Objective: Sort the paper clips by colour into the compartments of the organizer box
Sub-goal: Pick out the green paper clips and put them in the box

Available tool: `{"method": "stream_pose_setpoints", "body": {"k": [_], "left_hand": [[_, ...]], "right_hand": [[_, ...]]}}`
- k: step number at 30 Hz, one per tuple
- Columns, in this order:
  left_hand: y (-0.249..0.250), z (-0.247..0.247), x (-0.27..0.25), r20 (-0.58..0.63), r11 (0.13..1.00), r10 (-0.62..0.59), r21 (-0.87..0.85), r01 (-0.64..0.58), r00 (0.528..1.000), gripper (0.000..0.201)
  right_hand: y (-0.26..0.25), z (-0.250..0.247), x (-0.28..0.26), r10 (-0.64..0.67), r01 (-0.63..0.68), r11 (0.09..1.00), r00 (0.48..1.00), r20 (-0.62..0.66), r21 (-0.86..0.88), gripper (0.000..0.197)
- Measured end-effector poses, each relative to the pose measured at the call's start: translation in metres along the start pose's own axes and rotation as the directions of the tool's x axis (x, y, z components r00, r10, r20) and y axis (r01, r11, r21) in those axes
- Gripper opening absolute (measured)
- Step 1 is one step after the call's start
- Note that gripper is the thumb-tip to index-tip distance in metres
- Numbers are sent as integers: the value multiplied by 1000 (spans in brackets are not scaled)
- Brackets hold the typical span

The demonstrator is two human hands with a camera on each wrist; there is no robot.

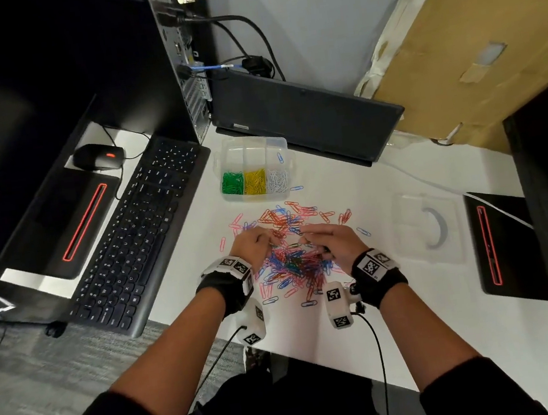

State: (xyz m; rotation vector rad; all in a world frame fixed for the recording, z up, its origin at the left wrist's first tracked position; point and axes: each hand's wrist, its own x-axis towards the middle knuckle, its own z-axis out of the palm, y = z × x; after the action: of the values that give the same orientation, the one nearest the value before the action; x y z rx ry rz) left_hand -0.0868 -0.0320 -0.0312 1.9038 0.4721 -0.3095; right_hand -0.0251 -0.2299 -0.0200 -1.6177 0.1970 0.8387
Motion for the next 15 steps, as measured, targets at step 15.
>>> {"method": "stream_pose_setpoints", "body": {"k": [15], "left_hand": [[8,14,2,-34,999,17,41,-15,999,34]], "right_hand": [[-9,2,8,127,-123,914,992,16,386,17]]}}
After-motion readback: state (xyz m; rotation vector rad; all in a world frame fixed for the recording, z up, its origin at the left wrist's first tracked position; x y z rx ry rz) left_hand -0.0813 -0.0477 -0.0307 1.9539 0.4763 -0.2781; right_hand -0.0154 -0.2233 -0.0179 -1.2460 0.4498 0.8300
